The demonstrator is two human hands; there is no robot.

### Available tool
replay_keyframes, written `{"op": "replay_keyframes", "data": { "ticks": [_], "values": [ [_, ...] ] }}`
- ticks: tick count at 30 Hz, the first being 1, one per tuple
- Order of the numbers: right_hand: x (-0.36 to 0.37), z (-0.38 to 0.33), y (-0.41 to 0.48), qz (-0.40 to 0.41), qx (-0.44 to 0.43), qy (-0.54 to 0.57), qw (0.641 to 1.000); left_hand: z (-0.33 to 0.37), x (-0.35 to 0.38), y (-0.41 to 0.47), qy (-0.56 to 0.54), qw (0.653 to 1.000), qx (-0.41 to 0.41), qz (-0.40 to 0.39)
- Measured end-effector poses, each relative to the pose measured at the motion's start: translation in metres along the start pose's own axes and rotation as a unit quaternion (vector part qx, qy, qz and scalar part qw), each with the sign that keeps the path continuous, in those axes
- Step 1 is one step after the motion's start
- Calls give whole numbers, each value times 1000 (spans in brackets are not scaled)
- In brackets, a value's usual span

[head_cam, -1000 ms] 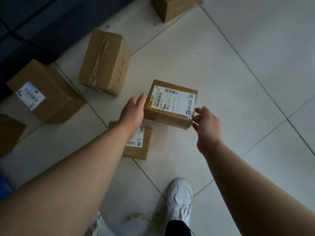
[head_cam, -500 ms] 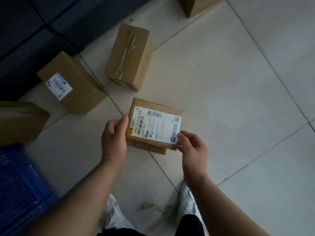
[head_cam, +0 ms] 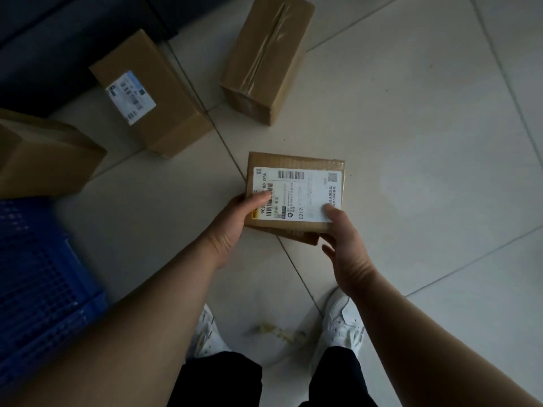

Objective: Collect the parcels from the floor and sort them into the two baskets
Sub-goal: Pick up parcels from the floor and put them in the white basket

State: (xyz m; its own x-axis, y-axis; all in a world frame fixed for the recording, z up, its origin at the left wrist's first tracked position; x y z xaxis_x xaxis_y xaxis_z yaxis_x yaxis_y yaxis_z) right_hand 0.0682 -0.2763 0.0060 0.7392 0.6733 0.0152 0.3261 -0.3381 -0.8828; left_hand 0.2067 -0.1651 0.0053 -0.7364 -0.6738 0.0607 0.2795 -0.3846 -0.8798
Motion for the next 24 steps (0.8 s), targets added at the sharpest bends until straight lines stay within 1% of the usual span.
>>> {"op": "replay_keyframes", "data": {
  "ticks": [4, 8, 15, 20, 24],
  "values": [
    [11, -28, -39, 0, -16, -23, 1000, 18, -12, -38, -18, 1000, -5, 15],
    [25, -80, -89, -4, -34, -33, 999, 61, -29, -93, -37, 999, 10, 20],
    [60, -202, -199, -13, -83, -69, 994, 166, -49, -221, -61, 992, 96, 51],
    [87, -291, -319, -62, -142, -139, 978, 230, -57, -359, -115, 974, 159, 116],
    [105, -326, -422, -102, -164, -180, 964, 252, -61, -470, -156, 959, 178, 158]
  ]
}}
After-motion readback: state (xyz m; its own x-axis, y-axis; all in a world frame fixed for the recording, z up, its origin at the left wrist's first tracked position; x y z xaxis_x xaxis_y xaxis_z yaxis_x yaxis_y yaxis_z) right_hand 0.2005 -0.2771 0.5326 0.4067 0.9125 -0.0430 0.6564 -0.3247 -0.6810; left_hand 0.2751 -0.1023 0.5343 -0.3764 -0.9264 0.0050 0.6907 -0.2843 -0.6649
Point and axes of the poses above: each hand's wrist, its own y-axis towards the middle knuckle, its own x-axis out of the palm, z = x × y, the point moved 4 cm from there along y, towards the middle knuckle, and after that the axes turned 2 degrees about -z, right-handed, at the moved point
